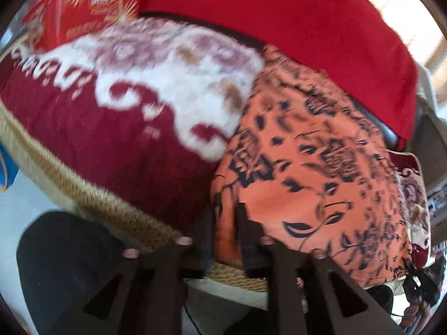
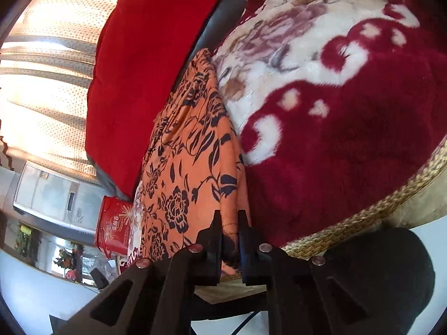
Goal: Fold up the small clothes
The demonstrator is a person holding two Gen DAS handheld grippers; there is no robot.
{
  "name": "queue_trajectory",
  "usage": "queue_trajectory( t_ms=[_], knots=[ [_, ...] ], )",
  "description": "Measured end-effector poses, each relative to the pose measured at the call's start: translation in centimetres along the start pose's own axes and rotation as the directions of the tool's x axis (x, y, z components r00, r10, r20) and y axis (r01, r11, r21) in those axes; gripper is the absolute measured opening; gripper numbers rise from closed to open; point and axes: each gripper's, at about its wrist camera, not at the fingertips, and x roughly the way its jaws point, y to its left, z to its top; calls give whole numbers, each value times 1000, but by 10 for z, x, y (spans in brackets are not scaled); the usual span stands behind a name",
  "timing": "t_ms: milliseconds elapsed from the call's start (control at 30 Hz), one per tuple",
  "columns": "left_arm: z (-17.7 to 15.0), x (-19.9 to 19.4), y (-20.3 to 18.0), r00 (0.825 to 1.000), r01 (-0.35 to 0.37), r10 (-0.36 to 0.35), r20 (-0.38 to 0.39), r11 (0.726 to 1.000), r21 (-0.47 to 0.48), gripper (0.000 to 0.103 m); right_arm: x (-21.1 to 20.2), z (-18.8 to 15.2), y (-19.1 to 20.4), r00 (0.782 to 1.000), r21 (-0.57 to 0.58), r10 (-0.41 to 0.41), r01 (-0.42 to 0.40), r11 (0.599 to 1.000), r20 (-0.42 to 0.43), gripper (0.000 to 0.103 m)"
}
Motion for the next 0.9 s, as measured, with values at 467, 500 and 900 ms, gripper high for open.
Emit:
queue_trajectory(
  t_ms=[467,500,900],
  knots=[
    [-10,15,-17,992,-106,114,-54,984,143,9,16,-3,13,998,-79,-49,45,996,-43,9],
    [-10,12,-20,991,-118,127,-49,981,156,9,15,-3,18,998,-89,-46,43,995,-41,9],
    [0,-10,-28,994,-101,106,-23,985,143,8,1,4,20,997,-19,70,-70,997,-10,9]
  ],
)
